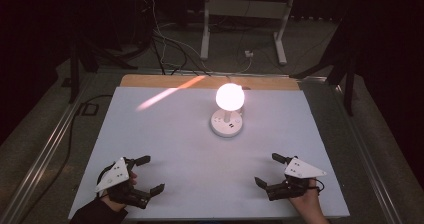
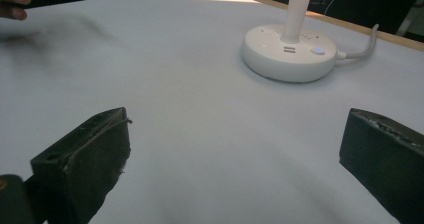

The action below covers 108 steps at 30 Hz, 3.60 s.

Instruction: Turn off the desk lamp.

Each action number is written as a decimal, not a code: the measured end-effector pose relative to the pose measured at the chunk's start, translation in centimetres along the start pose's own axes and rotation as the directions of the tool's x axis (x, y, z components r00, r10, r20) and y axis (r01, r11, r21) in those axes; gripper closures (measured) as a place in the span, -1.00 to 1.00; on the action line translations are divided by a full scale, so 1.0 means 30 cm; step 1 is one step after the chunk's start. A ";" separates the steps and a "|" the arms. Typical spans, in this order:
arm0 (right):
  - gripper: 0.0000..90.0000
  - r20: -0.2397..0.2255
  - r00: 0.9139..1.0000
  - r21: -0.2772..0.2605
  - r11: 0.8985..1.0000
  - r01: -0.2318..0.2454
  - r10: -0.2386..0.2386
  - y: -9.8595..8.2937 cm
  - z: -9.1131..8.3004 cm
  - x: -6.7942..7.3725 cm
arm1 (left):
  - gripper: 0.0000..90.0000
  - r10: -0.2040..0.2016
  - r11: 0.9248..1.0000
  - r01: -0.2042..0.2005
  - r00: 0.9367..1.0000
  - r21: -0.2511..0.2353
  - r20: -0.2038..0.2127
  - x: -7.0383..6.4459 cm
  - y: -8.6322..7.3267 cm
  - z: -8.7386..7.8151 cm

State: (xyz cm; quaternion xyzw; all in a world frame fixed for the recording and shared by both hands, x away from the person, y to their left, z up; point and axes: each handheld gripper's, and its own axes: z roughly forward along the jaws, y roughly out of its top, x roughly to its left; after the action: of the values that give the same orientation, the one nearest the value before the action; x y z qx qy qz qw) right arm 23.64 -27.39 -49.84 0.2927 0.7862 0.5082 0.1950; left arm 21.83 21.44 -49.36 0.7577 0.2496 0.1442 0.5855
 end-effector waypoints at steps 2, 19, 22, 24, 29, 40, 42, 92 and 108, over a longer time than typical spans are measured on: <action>-1.00 0.006 1.000 0.014 1.000 -0.001 0.001 -0.001 0.002 -0.002 | -0.99 -0.005 1.000 0.005 1.000 -0.005 -0.002 0.001 0.001 -0.001; -1.00 0.024 1.000 0.028 1.000 -0.013 0.013 0.007 0.000 -0.012 | -0.99 -0.008 1.000 0.008 1.000 -0.001 -0.007 0.003 0.001 -0.001; -1.00 0.019 0.999 0.013 0.999 -0.038 0.037 0.014 -0.005 -0.013 | -0.99 -0.007 1.000 0.007 1.000 0.005 -0.009 0.003 0.000 0.000; -1.00 0.013 0.999 0.009 0.999 -0.036 0.036 0.021 -0.004 -0.011 | -0.99 -0.011 1.000 0.011 1.000 0.004 -0.007 0.004 0.000 0.001; -1.00 0.013 1.000 0.000 1.000 -0.025 0.025 0.052 -0.003 0.001 | -0.99 -0.008 1.000 0.008 1.000 0.007 -0.009 0.001 0.000 0.002; -1.00 0.035 0.998 -0.026 0.999 -0.042 0.043 0.132 -0.003 0.003 | -0.99 -0.008 1.000 0.008 1.000 0.007 -0.010 0.001 0.000 0.001; -1.00 0.038 0.998 -0.028 0.999 -0.040 0.041 0.139 -0.001 0.001 | -0.99 -0.010 1.000 0.010 1.000 0.005 -0.010 0.002 0.000 0.001; -1.00 0.067 0.997 -0.007 0.999 -0.048 0.048 0.330 0.206 -0.048 | -0.99 -0.015 1.000 0.015 1.000 -0.003 -0.009 0.001 0.003 -0.004; -1.00 0.080 0.994 0.060 0.995 -0.083 0.078 0.339 0.337 -0.043 | -0.99 -0.015 1.000 0.015 1.000 -0.003 -0.008 0.000 0.003 -0.005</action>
State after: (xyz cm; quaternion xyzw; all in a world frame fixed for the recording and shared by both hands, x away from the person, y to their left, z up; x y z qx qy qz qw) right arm 33.39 -18.13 -44.66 0.3497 0.7813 0.4789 0.1951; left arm 21.77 21.55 -49.23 0.7542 0.2575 0.1431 0.5869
